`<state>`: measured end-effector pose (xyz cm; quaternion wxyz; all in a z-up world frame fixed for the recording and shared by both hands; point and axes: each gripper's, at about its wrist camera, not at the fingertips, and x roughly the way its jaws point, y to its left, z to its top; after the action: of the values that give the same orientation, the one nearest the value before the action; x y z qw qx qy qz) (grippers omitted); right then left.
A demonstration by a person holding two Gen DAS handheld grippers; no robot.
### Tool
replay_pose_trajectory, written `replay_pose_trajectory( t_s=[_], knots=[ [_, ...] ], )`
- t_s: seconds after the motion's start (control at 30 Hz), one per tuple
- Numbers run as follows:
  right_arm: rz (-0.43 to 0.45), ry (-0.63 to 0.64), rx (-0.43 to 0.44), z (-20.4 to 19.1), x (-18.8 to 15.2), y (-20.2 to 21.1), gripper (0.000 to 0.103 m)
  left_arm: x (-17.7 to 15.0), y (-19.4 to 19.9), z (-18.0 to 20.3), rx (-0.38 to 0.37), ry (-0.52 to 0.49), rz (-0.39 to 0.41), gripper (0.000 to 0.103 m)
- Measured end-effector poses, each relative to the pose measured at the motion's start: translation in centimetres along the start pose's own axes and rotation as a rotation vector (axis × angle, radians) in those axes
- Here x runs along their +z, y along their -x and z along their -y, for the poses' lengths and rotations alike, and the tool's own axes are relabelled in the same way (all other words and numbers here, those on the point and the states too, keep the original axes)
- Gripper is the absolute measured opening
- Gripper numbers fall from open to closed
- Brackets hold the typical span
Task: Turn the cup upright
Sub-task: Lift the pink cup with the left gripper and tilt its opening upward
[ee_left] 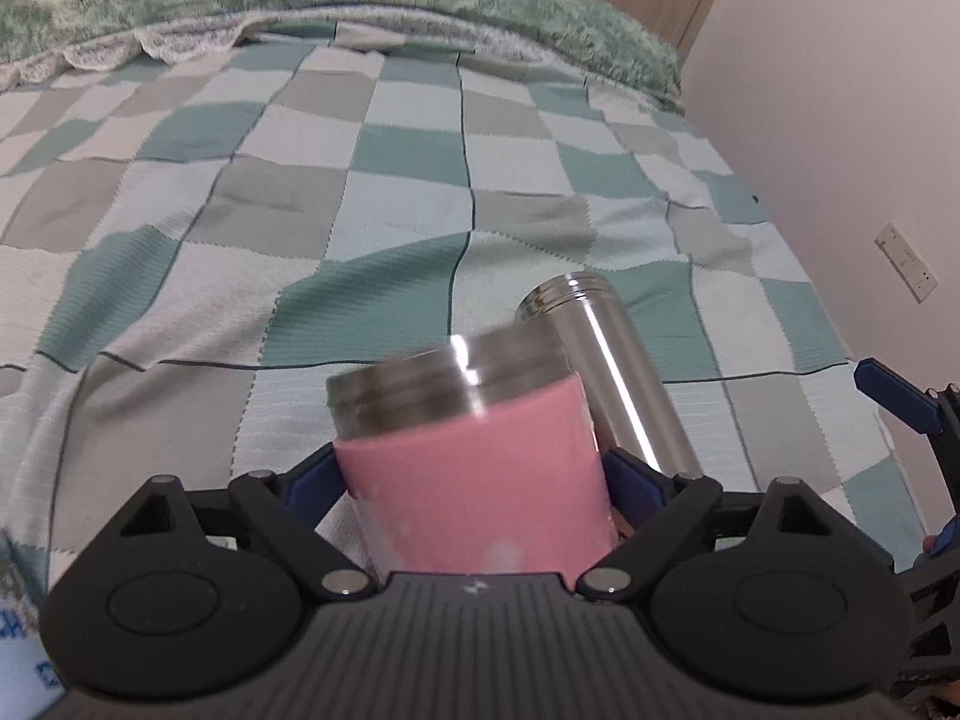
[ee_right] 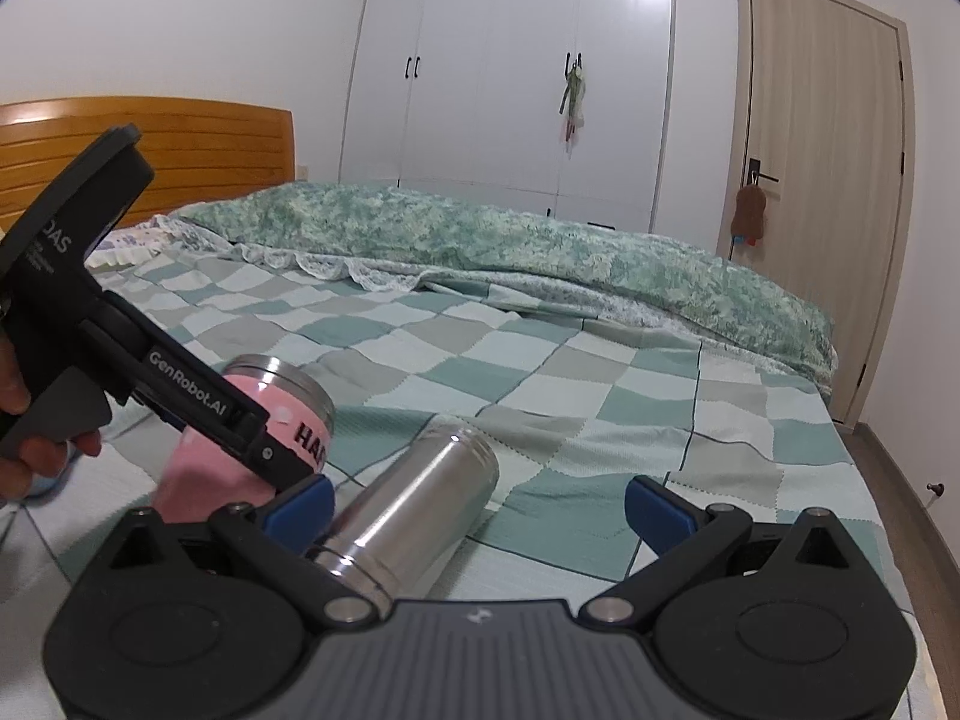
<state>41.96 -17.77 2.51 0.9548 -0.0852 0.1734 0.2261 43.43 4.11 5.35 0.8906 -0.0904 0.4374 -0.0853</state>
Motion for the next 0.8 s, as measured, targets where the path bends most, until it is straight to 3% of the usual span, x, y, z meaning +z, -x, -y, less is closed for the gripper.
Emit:
replay_pose_trajectory(
  t_s=[0.43,0.8],
  knots=[
    [0.057,-0.018,0.01,-2.9,0.5,7.7,0.103,-4.2,8.2,2.4,0.003,-0.054,0.142,0.087],
    [0.072,-0.063,0.011,-6.2,-1.2,13.5,0.103,-10.0,13.9,3.8,0.062,-0.135,0.237,0.087]
  ],
)
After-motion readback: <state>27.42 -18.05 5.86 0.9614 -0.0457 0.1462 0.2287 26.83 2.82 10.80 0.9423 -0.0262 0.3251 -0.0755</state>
